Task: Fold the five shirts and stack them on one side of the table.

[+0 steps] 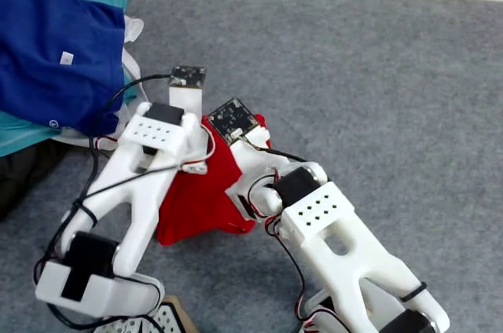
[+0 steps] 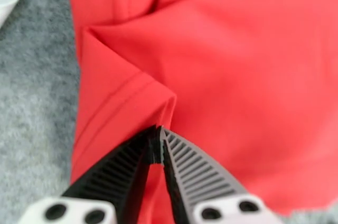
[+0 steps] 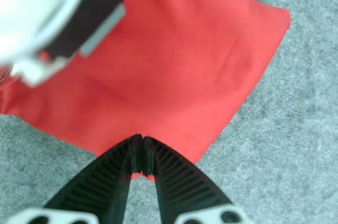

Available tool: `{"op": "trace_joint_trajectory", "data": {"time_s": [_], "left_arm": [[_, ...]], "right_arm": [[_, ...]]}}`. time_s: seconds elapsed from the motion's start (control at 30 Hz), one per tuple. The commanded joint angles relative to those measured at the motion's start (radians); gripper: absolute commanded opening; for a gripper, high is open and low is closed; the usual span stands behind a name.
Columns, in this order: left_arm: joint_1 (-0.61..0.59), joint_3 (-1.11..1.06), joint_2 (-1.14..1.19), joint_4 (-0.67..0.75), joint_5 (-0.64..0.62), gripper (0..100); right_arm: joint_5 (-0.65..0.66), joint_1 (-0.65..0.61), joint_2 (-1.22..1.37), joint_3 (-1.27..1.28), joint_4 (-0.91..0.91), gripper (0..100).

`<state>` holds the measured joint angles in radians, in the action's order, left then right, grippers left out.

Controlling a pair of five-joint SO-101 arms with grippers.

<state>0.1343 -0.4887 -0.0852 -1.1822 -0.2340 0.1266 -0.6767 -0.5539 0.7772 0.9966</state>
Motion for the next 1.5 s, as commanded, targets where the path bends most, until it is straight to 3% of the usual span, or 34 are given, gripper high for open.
{"op": "trace_joint_trajectory", "data": {"time_s": [0.0,0.23,0.47,0.67,0.9,1.27,1.37,1.47], "left_arm": [[-0.085,0.045,0.024,0.051,-0.005,2],[-0.157,0.140,0.030,0.064,-0.005,2],[-0.160,0.125,0.039,0.219,-0.005,2],[-0.232,0.156,0.153,0.336,-0.005,2],[-0.334,0.234,0.231,0.339,-0.008,2],[-0.321,0.292,0.231,0.341,-0.009,2],[-0.303,0.295,0.231,0.285,-0.008,11],[-0.280,0.320,0.229,0.198,-0.012,29]], "right_arm": [[0.006,0.012,-0.005,-0.005,-0.018,0.6],[0.006,0.012,-0.005,-0.005,-0.019,0.6],[0.006,0.012,-0.005,-0.001,-0.019,0.6],[0.006,0.013,-0.005,-0.001,-0.019,0.6],[0.006,0.015,-0.004,0.004,-0.053,0.6],[-0.032,0.015,-0.004,0.004,-0.056,0.6],[-0.034,0.015,-0.004,0.004,-0.058,0.6],[-0.034,0.015,-0.004,0.004,-0.058,0.6]]}}
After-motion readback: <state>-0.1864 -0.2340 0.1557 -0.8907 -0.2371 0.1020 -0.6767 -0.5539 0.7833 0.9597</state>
